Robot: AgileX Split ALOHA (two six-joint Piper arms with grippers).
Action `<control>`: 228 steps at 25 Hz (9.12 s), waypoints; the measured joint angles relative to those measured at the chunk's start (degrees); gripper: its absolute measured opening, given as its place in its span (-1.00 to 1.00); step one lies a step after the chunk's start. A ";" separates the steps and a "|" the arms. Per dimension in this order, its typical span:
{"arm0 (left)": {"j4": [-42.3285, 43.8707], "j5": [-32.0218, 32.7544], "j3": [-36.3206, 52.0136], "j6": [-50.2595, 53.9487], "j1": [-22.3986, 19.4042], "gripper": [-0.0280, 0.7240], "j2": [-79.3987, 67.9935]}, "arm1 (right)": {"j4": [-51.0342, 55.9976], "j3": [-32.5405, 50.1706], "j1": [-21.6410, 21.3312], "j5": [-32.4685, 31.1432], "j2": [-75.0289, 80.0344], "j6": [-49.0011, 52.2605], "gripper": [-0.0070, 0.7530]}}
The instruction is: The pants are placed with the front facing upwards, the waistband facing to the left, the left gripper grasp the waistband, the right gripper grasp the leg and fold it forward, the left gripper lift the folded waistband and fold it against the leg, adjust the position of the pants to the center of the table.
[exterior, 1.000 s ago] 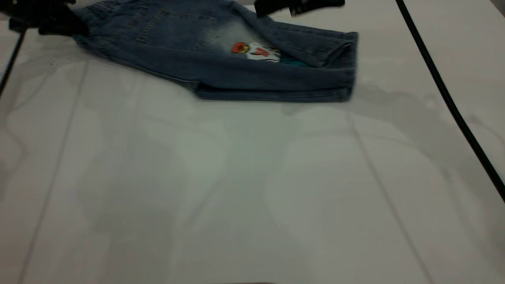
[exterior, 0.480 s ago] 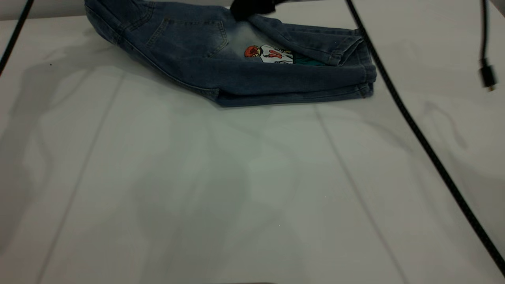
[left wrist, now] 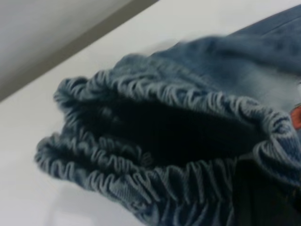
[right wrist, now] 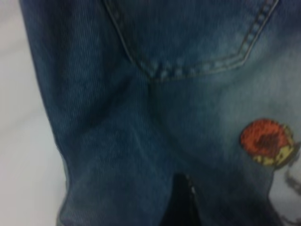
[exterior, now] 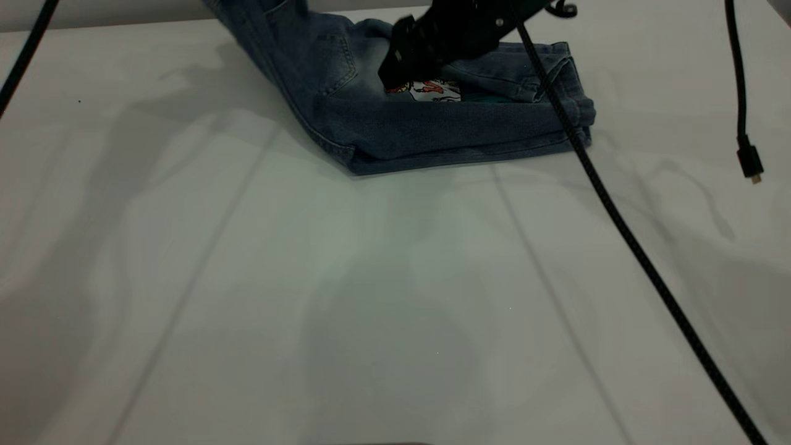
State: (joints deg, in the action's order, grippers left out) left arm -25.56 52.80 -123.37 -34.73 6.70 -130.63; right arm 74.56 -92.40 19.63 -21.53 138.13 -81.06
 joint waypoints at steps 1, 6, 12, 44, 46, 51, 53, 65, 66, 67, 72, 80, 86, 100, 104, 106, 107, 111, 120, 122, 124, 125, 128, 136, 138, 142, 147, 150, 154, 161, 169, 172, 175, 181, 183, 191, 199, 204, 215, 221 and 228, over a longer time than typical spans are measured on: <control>0.00 -0.14 0.00 -0.13 0.73 -0.77 0.58 | 0.00 0.00 0.00 -0.15 0.51 0.43 0.32; -0.48 -1.32 0.00 -0.40 3.84 -0.77 2.26 | 0.00 0.00 0.54 -1.66 2.34 0.96 0.29; -6.08 -1.70 -0.17 -3.02 7.28 -0.77 2.71 | 0.00 0.00 2.66 -3.46 2.40 1.23 0.28; -5.60 2.50 -0.17 -5.50 10.43 -0.77 3.28 | -14.21 -0.17 1.33 -21.18 -5.50 16.78 0.28; -5.60 4.46 -0.17 -5.50 10.43 -0.77 3.87 | -17.19 -0.17 -1.26 -23.23 -7.45 19.10 0.28; -8.06 11.32 -0.36 -6.23 10.43 -0.77 4.32 | -23.05 -0.17 -8.98 -24.71 -10.25 23.86 0.28; -9.60 13.45 -0.36 -6.55 10.56 -0.77 4.32 | -23.34 -0.17 -12.14 -24.78 -10.32 25.17 0.28; -6.96 14.21 -0.52 -8.01 21.04 -0.77 1.15 | -23.97 -0.17 -25.84 -23.62 -10.32 30.11 0.28; -6.74 14.21 -0.52 -8.01 21.70 -0.77 0.18 | -23.97 -0.17 -26.36 -23.46 -10.32 30.42 0.28; -6.44 14.21 -0.52 -8.01 22.38 -0.77 -0.82 | -23.97 -0.17 -26.79 -23.23 -10.32 30.65 0.28; -4.60 13.77 -0.52 -8.01 24.53 -0.77 -5.01 | -23.97 -0.17 -27.87 -22.88 -10.32 31.59 0.28; -3.44 8.52 -0.52 -8.07 25.72 -0.72 -11.24 | -23.97 -0.17 -28.04 -22.93 -10.32 31.84 0.28; -5.34 8.17 -0.52 -8.12 26.14 -0.21 -12.31 | -23.97 -0.17 -28.04 -22.93 -10.32 31.90 0.28; 10.55 14.36 -16.21 -8.06 26.34 0.63 -7.70 | -23.97 -0.11 -28.08 -24.33 -16.06 32.03 0.27; 27.53 14.36 -16.12 -8.06 26.22 0.63 -7.76 | -23.68 -0.11 -28.08 -26.55 -21.31 32.80 0.27; 28.23 14.36 -15.99 -8.06 26.10 0.63 -8.12 | -22.94 -0.11 -27.88 -26.77 -24.15 33.15 0.27; 27.12 14.36 -15.99 -8.13 26.10 0.63 -8.49 | -22.81 -0.11 -27.75 -26.77 -25.24 33.39 0.27; 21.37 14.36 -15.99 -9.44 26.10 0.63 -12.76 | -21.16 -0.11 -27.44 -29.14 -28.83 34.02 0.27; 18.28 14.36 -15.99 -12.36 26.16 0.63 -22.69 | -20.50 -0.11 -26.88 -32.52 -30.79 34.67 0.27; 18.24 14.36 -15.99 -12.30 26.16 0.63 -24.01 | -20.50 -0.11 -26.59 -32.63 -30.79 34.73 0.27; 18.24 14.36 -15.99 -11.20 26.16 0.63 -25.37 | -20.50 -0.11 -26.36 -32.75 -30.79 34.81 0.27; 18.24 14.36 -15.99 -10.49 26.16 0.63 -25.83 | -20.50 -0.11 -26.26 -32.76 -30.79 34.86 0.27; 18.30 14.23 -16.40 -5.94 26.16 0.63 -26.68 | -20.50 -0.11 -25.93 -32.76 -30.79 34.86 0.27; 20.06 14.26 -17.77 3.62 26.33 0.63 -27.38 | -20.50 -0.11 -25.92 -32.93 -30.79 34.86 0.27; 20.24 14.32 -18.89 4.39 26.33 0.63 -27.71 | -20.28 -0.11 -25.92 -32.93 -30.79 34.86 0.27; 21.56 14.32 -22.26 5.51 26.28 0.63 -27.95 | -19.86 -0.11 -25.92 -32.87 -31.30 34.62 0.27; 22.55 14.32 -24.13 7.91 26.28 0.63 -23.55 | -19.72 -0.11 -25.92 -32.69 -34.82 34.61 0.27; 24.53 14.32 -24.50 10.37 26.34 0.63 -19.30 | -19.72 -0.11 -25.92 -33.15 -38.63 34.79 0.27; 29.54 14.32 -24.50 16.37 26.34 0.63 -13.72 | -19.70 -0.11 -25.92 -35.79 -45.01 35.77 0.27; 37.54 14.32 -24.36 30.25 26.34 0.63 -1.26 | -20.75 -0.11 -25.92 -43.65 -57.96 45.97 0.27; 33.69 14.32 -10.01 33.58 26.34 0.63 21.30 | -27.99 -0.11 -25.92 -50.62 -71.74 58.23 0.27; 32.02 14.32 0.31 33.93 26.34 0.63 31.30 | -31.96 -0.11 -25.92 -50.87 -76.03 62.26 0.27; 31.82 14.32 11.68 33.88 26.34 0.63 41.57 | -34.93 0.29 -25.92 -51.17 -80.53 65.46 0.27; 31.82 14.32 33.71 33.88 26.34 0.63 63.03 | -36.69 9.14 -25.92 -51.28 -92.54 67.62 0.27; 31.59 14.32 40.36 33.88 26.34 0.63 69.76 | -37.28 14.38 -25.92 -51.30 -96.95 67.67 0.27; 30.57 14.32 59.94 33.82 26.43 0.62 93.96 | -42.86 37.25 -25.92 -51.59 -115.35 67.79 0.27; 30.52 14.32 74.41 33.76 26.43 0.62 108.25 | -53.68 53.35 -25.92 -50.47 -129.80 68.06 0.27; 30.28 14.32 82.12 33.71 26.43 0.62 113.81 | -56.46 61.20 -25.92 -46.85 -133.04 68.01 0.27; 29.63 14.11 93.11 38.04 26.43 0.62 118.19 | -58.27 65.17 -25.92 -44.74 -135.81 68.14 0.27; 28.10 12.48 94.75 38.23 26.43 0.62 118.19 | -58.27 65.17 -25.92 -44.69 -135.81 68.42 0.27; 26.81 11.60 95.10 36.79 26.43 0.62 118.19 | -58.29 65.17 -25.92 -44.69 -135.81 68.42 0.27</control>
State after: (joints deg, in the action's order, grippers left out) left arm 1.25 64.40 -28.27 2.06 33.13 -12.44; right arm 16.26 -27.23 -6.29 -66.22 2.32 -12.64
